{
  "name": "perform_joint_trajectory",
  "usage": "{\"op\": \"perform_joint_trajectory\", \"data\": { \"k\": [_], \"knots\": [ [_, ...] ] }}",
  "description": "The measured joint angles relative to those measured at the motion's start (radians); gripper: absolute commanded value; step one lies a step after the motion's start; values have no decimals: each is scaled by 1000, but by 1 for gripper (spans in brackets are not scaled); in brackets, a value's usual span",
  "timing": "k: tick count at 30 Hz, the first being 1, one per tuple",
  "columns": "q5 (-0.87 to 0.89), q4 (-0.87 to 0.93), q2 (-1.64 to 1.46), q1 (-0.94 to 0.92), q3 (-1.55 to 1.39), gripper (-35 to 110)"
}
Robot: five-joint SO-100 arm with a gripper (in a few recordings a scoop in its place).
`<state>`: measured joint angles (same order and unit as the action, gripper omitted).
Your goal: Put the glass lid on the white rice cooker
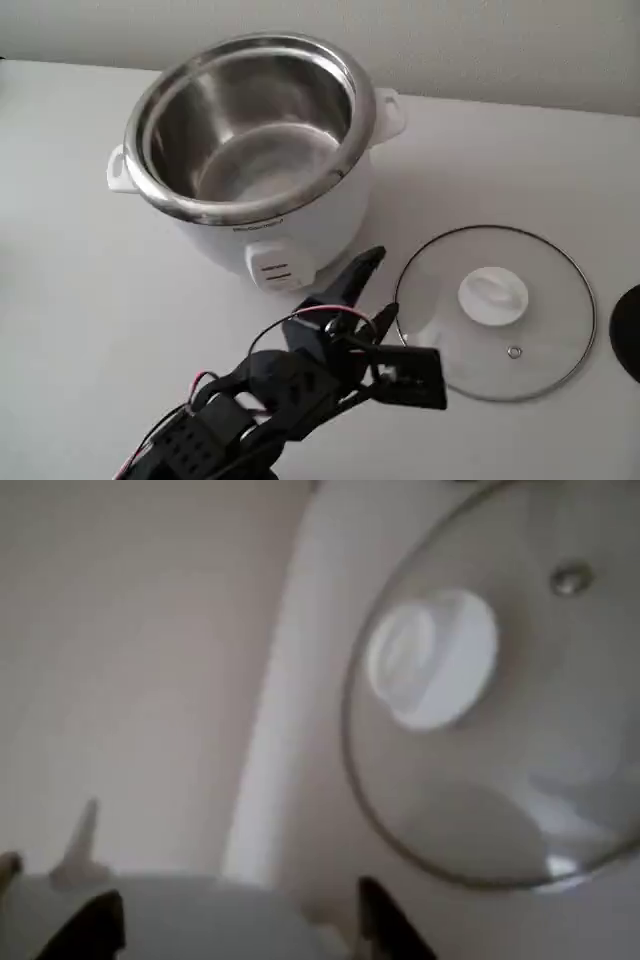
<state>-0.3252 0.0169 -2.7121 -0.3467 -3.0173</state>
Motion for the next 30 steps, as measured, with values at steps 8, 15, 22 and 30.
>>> {"op": "perform_joint_trajectory", "data": {
  "k": [8, 15, 22, 30],
  "knots": [
    [40, -238, 634, -57, 273, 30],
    [58, -333, 917, -100, 456, 30],
    [58, -357, 1039, -103, 565, 29],
    [80, -376, 1157, -118, 676, 27]
  ]
}}
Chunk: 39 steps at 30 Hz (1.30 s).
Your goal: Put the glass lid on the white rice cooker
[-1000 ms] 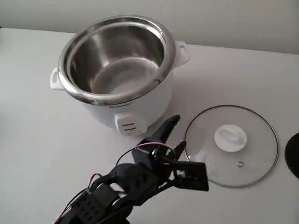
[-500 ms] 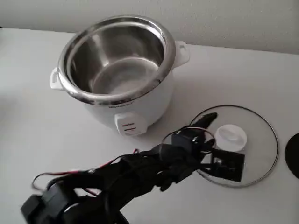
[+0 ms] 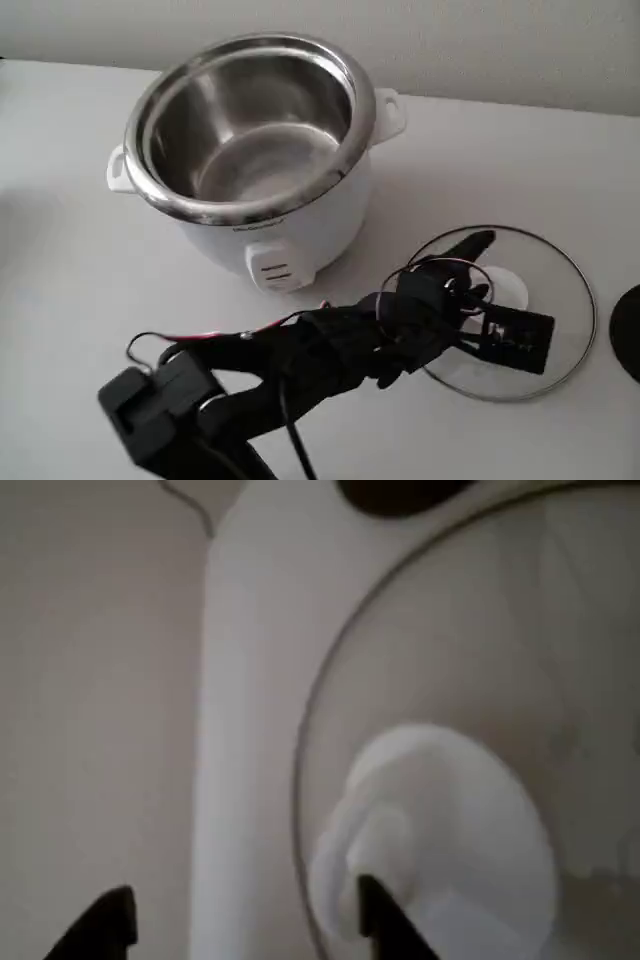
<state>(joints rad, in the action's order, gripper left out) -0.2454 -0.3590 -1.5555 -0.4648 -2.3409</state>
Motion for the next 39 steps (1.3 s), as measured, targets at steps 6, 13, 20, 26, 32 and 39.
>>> {"op": "perform_joint_trajectory", "data": {
  "k": [6, 13, 20, 26, 32, 39],
  "knots": [
    [0, 0, 101, -5, 94, 24],
    [52, -18, 175, -14, 169, 12],
    [104, -241, 302, -20, 201, 0],
    [138, -293, 316, -20, 199, 0],
    [193, -290, 314, -31, 199, 0],
    [324, -137, 175, -75, 193, 0]
  ]
}}
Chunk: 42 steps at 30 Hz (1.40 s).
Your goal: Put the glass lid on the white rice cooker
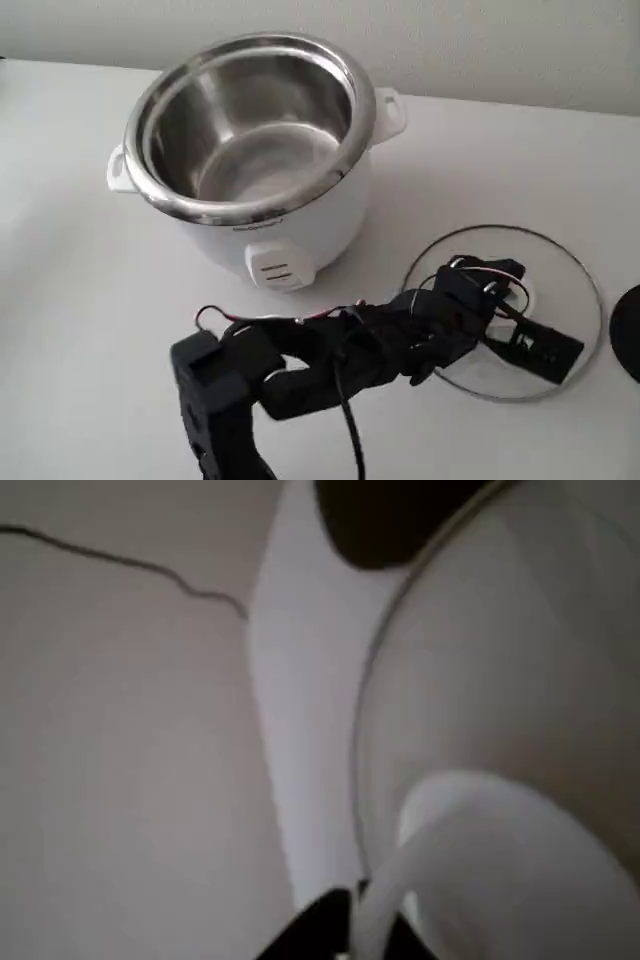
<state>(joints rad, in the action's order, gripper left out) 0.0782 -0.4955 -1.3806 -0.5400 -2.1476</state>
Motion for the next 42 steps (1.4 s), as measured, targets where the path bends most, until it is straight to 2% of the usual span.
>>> {"op": "perform_joint_trajectory", "data": {
  "k": [9, 21, 31, 42],
  "knots": [
    [69, 63, -224, -75, 0, 0],
    [97, 181, -466, -74, -2, 0],
    [97, 442, -689, 15, 54, 0],
    [91, 687, -744, 172, 345, 0]
  ]
}}
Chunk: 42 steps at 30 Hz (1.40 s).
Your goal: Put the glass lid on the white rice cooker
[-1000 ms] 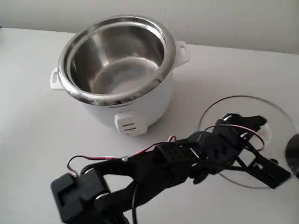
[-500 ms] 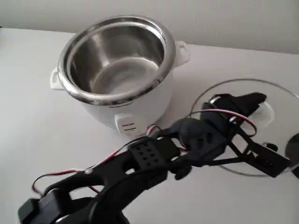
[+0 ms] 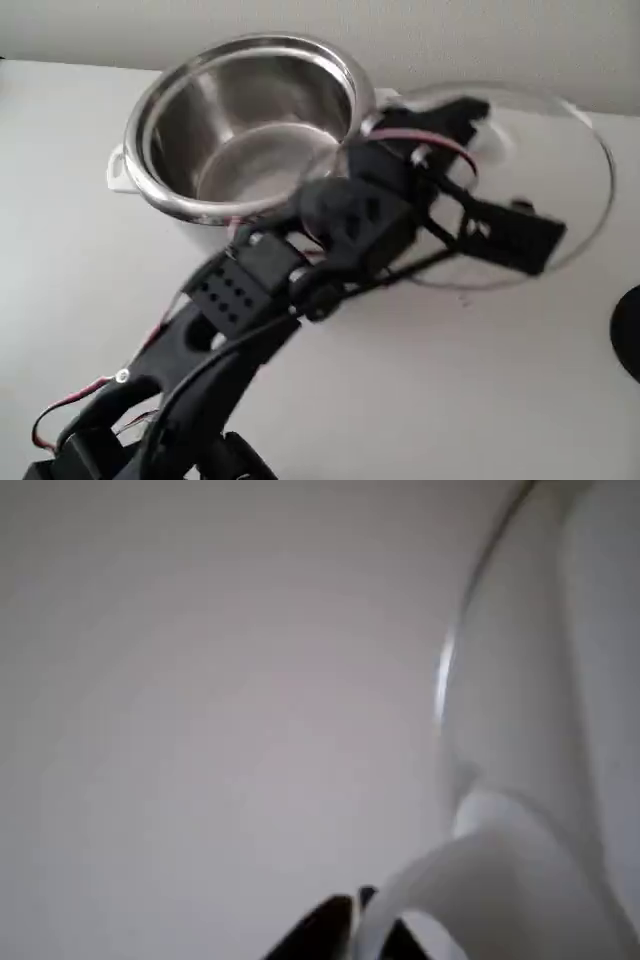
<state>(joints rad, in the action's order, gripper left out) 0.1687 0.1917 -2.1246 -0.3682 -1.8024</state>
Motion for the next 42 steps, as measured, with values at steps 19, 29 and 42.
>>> {"op": "perform_joint_trajectory", "data": {
  "k": [19, 29, 42],
  "knots": [
    [18, 304, -51, 468, 258, 0],
    [141, 304, 5, 537, 259, 0],
    [170, 301, 135, 647, 259, 0]
  ]
}}
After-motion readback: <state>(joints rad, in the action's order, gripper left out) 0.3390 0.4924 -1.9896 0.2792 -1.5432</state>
